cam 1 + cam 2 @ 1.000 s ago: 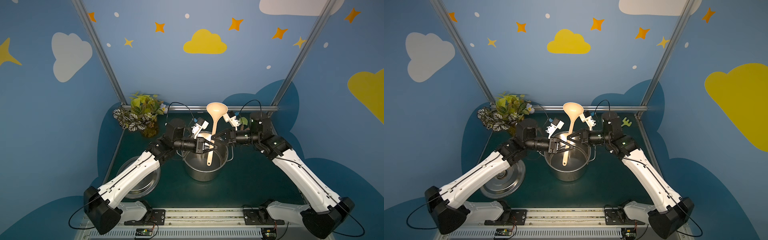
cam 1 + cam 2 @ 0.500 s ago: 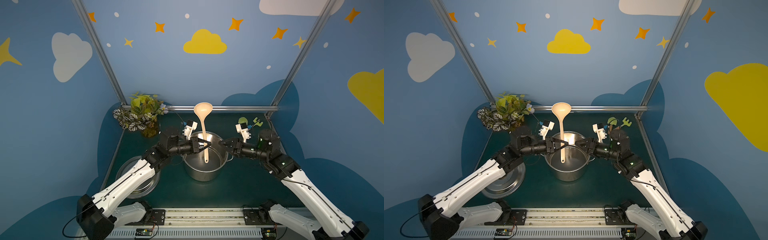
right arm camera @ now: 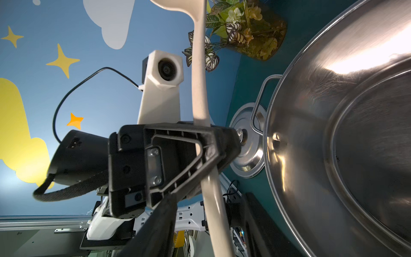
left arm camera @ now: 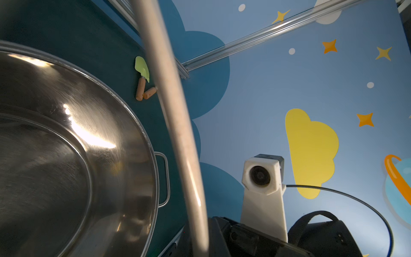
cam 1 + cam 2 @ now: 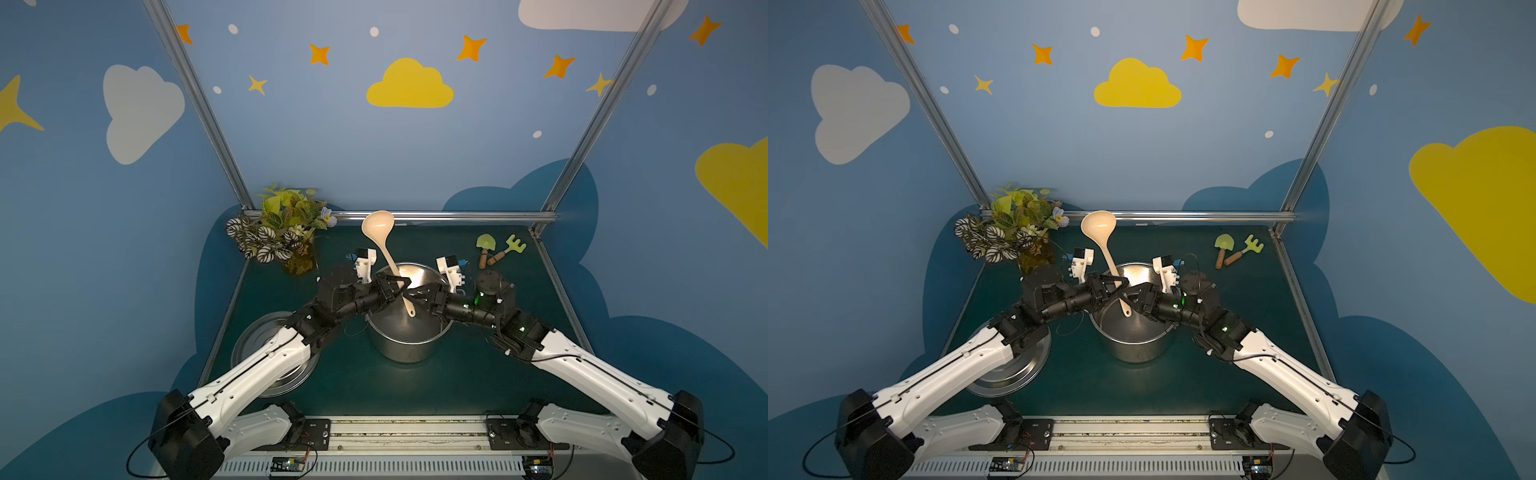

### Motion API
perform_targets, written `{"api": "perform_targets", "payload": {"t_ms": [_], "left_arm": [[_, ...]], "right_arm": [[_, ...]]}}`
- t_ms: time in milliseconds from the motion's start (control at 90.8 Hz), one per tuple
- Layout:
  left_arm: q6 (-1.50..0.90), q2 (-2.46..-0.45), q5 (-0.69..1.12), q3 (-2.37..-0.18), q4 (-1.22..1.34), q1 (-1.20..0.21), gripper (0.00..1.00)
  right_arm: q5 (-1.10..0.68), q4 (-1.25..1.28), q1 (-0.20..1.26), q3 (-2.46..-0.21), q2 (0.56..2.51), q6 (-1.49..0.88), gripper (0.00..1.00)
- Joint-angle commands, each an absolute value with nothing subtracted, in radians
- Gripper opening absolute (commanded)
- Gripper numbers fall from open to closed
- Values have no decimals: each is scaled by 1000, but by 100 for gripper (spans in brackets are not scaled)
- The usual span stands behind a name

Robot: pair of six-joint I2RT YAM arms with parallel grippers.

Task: Stir the soup with a spoon
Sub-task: Pick up the spoon from the center of the board.

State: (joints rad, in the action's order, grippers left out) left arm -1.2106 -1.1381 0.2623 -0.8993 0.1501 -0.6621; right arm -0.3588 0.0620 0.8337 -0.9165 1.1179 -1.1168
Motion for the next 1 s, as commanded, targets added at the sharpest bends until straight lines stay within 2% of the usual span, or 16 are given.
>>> {"api": "perform_targets", "payload": {"t_ms": [0, 132, 396, 606, 639, 694, 881, 936, 991], "left_arm": [[-1247, -1113, 219, -882, 272, -660, 2], [-1263, -1111, 217, -869, 300, -654, 3], [-1277, -1121, 210, -850, 339, -652, 3], [-1280, -1114, 197, -836, 351, -651, 4], [-1279, -1113, 198, -835, 351, -650, 5], [-1280, -1112, 197, -835, 351, -649, 11], [-1275, -1113, 209, -835, 332, -640, 45], [-1266, -1108, 212, -836, 312, -633, 53], [-1255, -1101, 216, -837, 289, -627, 55]], "right_arm": [[-317, 123, 848, -952, 1125, -1128, 52], [-300, 152, 851, -930, 1116, -1150, 45], [-323, 205, 863, -927, 1129, -1180, 18], [-334, 198, 862, -941, 1130, -1184, 0], [-336, 198, 862, -943, 1132, -1184, 0], [-340, 200, 863, -944, 1132, -1185, 0], [-339, 170, 853, -953, 1114, -1175, 0], [-325, 147, 849, -954, 1101, -1173, 0], [-318, 119, 841, -959, 1085, -1164, 0]]}}
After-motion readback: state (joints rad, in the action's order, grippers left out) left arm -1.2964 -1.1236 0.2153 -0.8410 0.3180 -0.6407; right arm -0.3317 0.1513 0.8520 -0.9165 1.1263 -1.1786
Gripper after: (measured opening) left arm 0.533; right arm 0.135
